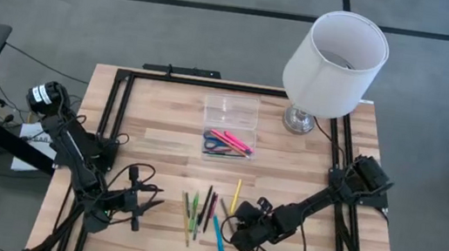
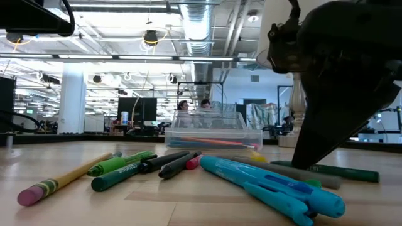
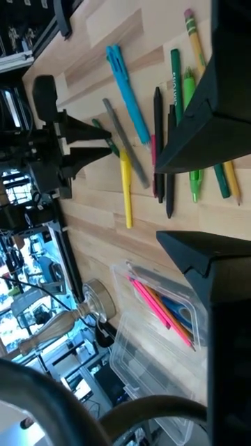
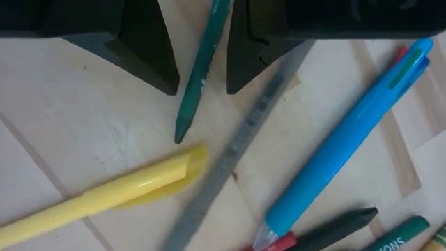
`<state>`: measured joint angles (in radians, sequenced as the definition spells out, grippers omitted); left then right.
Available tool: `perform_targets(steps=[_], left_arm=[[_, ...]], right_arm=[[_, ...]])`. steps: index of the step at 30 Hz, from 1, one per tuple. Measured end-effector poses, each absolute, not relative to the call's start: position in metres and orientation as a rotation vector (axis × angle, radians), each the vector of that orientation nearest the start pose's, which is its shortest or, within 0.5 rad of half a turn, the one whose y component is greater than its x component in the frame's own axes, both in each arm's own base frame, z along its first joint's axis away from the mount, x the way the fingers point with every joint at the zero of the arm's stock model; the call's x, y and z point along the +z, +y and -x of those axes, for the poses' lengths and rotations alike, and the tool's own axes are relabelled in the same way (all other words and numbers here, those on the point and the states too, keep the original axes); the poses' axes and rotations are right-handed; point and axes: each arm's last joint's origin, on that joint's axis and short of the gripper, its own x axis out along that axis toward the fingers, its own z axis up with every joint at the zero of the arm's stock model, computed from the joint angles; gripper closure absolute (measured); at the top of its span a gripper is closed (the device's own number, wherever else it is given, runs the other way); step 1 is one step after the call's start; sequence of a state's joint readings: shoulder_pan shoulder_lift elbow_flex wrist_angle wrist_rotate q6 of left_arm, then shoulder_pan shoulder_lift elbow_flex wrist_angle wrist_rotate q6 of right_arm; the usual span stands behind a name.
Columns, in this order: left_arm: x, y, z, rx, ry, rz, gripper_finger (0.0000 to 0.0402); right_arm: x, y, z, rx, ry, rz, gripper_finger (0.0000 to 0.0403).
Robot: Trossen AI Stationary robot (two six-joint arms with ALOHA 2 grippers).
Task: Pick & place school supplies into a supply box
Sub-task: Put the right green crayon into the supply box
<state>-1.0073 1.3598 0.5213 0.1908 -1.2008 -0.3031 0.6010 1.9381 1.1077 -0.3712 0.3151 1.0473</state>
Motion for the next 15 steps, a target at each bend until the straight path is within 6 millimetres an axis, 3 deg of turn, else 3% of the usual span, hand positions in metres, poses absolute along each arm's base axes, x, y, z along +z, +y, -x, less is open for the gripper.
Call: perform_targets(steps=[15], left_arm=[[0.172,-0.185,-0.149,0.215,0.263,-0.270,0.0262]], right_arm=[[0.117,0.189,-0.286,-0.340,1.278,-0.375,0.0351]])
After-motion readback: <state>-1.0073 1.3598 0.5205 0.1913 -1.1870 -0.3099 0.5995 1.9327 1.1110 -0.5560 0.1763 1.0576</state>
